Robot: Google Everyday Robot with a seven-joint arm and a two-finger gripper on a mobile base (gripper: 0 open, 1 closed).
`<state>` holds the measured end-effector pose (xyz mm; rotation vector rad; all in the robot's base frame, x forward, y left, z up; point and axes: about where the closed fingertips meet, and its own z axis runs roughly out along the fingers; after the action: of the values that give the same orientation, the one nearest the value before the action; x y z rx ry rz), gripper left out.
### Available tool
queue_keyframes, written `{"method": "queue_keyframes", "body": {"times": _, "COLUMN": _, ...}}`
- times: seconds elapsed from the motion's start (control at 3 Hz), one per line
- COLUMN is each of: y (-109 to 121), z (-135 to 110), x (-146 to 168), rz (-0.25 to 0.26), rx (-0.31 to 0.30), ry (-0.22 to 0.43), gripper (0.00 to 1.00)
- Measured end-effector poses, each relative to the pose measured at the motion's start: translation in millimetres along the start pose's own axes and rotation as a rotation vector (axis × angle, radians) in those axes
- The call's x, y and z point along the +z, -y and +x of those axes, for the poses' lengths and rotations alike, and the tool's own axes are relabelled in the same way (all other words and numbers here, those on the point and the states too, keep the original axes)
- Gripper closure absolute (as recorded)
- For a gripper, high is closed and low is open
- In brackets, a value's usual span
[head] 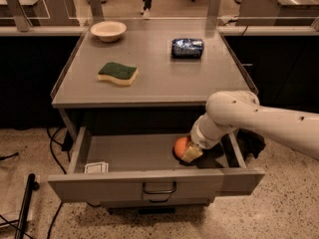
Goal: Pick orange from top drawer and place on counter
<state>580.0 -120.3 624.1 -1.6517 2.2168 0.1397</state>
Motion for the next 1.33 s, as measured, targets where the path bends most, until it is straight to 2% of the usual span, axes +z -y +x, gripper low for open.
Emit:
{"method": "queue_keyframes", "body": {"times": 0.33, "y": 0, "z": 0, "x": 0, "rz": 0.0, "rx": 0.0, "ry": 0.0, "gripper": 0.92}}
{"method": "queue_keyframes", "body": {"times": 0.67, "y": 0, "z": 0, "x": 0, "rz": 0.0, "rx": 0.0, "ry": 0.0, "gripper": 1.0}}
{"method": "queue_keyframes", "body": {"times": 1.0, "y": -7, "z": -5, "x": -16, "rz": -0.025, "rx": -0.019, "ry": 0.026, "gripper": 1.0}}
{"method": "queue_keyframes", "body": {"times": 1.33, "y": -14, "z": -15, "x": -52, "rz": -0.056, "rx": -0.044, "ry": 0.066, "gripper": 1.0}}
